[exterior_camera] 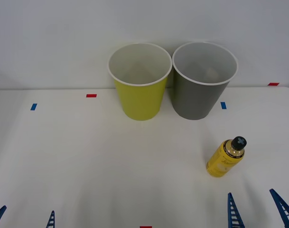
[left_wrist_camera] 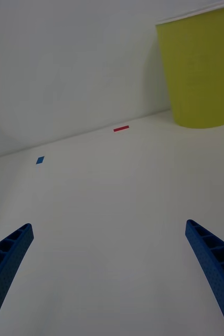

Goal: Put cans in the gray bin and PET bottles in the light green bin.

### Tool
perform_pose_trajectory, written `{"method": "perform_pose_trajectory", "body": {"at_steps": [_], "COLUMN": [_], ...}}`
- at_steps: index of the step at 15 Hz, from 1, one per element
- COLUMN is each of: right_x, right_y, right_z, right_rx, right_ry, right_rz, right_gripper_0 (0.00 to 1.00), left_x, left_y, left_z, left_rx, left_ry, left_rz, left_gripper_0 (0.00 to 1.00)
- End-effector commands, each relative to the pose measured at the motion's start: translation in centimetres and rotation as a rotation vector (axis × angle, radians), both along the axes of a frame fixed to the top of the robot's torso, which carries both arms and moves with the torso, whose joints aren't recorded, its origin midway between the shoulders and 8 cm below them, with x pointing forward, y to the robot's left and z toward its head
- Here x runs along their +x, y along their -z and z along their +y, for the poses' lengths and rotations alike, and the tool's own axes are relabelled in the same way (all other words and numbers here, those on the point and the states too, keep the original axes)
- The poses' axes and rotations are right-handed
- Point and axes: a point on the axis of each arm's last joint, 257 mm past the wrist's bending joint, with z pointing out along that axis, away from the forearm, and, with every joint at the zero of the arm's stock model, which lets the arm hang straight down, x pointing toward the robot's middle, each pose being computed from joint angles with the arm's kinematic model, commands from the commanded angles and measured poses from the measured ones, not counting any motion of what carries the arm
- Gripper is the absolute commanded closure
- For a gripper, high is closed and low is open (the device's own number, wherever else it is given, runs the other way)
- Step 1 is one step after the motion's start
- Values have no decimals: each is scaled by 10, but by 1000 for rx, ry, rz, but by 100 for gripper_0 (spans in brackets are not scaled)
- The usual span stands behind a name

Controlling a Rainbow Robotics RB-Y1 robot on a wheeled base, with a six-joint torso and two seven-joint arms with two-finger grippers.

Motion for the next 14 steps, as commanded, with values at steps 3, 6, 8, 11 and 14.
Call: {"method": "perform_pose_trajectory", "body": {"at_steps": [3,6,8,11,14], "right_x": [15,32,41,53,66], "right_y": [7,7,1,-3,-2], "right_z": [11,14,14,10,14], "right_rx": [-16,-22,-14,-11,-6], "right_ry": [-46,-65,-67,-58,-56], "right_rz": [28,31,16,8,16], "right_gripper_0": [0,0,0,0,0], "left_x": [0,0,0,0,0], "left_y": [0,0,0,0,0], "left_z": [0,0,0,0,0], "left_rx": [0,0,0,0,0], "left_ry": [0,0,0,0,0], "left_rz": [0,0,0,0,0], "left_gripper_0": [0,0,0,0,0]}}
